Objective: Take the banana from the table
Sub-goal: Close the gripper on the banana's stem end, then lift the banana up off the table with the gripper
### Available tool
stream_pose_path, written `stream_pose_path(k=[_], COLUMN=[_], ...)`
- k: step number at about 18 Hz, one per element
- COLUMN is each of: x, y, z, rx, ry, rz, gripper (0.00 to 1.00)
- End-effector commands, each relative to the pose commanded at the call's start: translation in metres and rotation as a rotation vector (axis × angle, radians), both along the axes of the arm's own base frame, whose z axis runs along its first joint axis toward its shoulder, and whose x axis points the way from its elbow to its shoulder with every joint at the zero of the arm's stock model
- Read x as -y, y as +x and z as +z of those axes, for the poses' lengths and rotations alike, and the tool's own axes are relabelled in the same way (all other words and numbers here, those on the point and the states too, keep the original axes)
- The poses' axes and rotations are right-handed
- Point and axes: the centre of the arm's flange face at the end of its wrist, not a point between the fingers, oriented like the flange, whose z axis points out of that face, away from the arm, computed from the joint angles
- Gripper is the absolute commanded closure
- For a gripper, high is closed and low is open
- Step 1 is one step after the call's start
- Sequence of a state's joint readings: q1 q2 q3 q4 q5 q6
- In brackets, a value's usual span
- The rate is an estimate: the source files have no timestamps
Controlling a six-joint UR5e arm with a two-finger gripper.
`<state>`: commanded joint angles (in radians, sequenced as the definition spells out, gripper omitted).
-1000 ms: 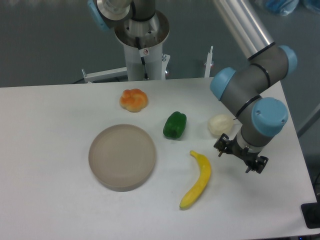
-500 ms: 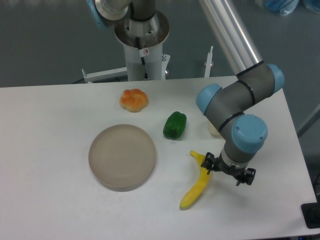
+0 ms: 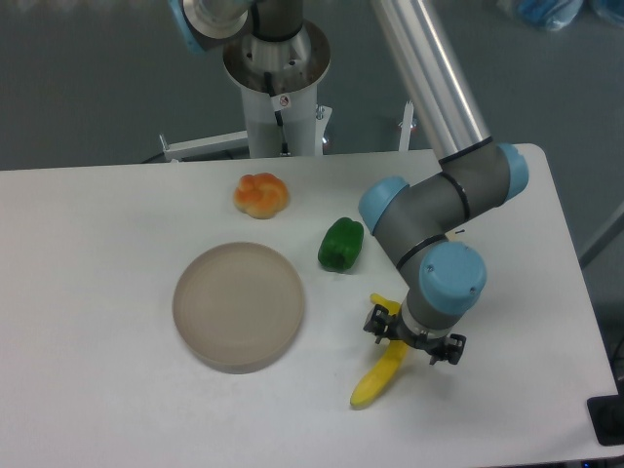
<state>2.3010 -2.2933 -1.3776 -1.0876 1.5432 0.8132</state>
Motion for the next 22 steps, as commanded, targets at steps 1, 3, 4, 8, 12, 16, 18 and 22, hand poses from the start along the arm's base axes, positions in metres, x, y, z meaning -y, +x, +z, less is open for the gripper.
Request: stream_pose_path(k=[1,3,4,8,12,16,18,22], x=[-0.001,-0.002,-0.003,-0.005,-0.006,-0.004,-0.001,0.022], y=[0.000,-0.001,-0.002,-0.008,-0.011,-0.016,-0.021,-0.050], z=[0.000,0.003,0.004,0.013,0.017,0.033,0.044,0.084], rx=[0.000,-0.001,-0.002,-0.016,-0.024,-0.046,-0.058,-0.090], ry=[0.002,0.010,0.011,0.027,0.032,0.048,0.060,0.094], rz=[-0.006,-0.001,0.000,-0.006,-0.006,-0.012,-0.053,-0.092], gripper=[0.00,0.44,0.72,1.00,1.00,1.00,1.00,1.00])
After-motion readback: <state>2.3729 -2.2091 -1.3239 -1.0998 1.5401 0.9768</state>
